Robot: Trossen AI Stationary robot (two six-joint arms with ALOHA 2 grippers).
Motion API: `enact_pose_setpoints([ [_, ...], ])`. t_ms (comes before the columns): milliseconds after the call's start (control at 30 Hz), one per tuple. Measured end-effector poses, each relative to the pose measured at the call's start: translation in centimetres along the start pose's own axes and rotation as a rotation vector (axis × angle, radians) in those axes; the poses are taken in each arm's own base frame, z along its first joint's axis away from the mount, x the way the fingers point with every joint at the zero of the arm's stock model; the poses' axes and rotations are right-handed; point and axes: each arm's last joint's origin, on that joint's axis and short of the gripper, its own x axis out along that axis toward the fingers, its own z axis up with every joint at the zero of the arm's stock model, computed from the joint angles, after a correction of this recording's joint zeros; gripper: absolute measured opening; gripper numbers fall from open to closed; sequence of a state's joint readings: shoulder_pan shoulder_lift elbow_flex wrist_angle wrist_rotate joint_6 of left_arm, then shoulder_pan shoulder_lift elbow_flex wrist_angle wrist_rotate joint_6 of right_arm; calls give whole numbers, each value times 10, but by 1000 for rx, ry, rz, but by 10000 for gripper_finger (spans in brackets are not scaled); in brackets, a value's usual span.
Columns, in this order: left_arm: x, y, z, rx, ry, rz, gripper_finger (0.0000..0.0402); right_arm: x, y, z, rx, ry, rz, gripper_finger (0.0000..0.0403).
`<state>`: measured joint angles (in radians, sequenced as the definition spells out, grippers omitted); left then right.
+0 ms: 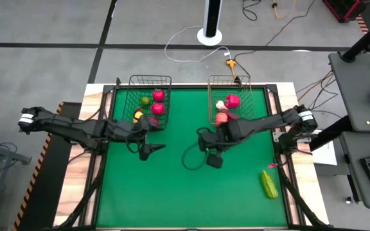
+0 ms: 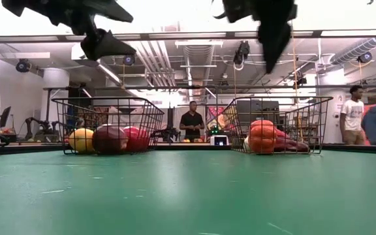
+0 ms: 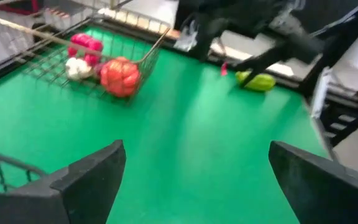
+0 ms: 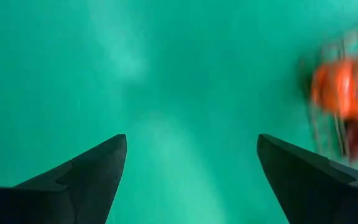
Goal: Sort produce into baskets
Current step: Put the cucumber into the gold wire basket
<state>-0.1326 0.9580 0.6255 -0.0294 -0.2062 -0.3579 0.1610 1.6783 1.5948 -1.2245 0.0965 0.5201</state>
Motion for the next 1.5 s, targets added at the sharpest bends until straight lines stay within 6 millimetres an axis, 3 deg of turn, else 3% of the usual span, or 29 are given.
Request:
enact_pose_setpoints([
  [267, 12, 1, -8, 13, 53, 28, 370, -10, 37, -55, 84, 166, -123, 352],
  [567, 22, -3, -4, 6, -15, 2, 370, -17, 58, -100, 328, 315, -182, 352],
  [733, 23, -3, -4, 7, -12, 2, 370, -24, 60, -126, 451, 327, -196, 352],
  [933, 24, -4, -4, 45, -21, -2, 370, -29, 47, -165, 629, 323, -191, 352],
  [1067, 24, -4, -2, 64, -41, -8, 370, -20, 40, -193, 750, 323, -111, 352],
  [1233, 23, -5, 0, 99, -59, -12, 370, 6, 38, -221, 847, 338, -48, 352],
  [1500, 23, -6, 5, 136, -112, -23, 370, 41, 39, -239, 865, 397, -46, 352],
])
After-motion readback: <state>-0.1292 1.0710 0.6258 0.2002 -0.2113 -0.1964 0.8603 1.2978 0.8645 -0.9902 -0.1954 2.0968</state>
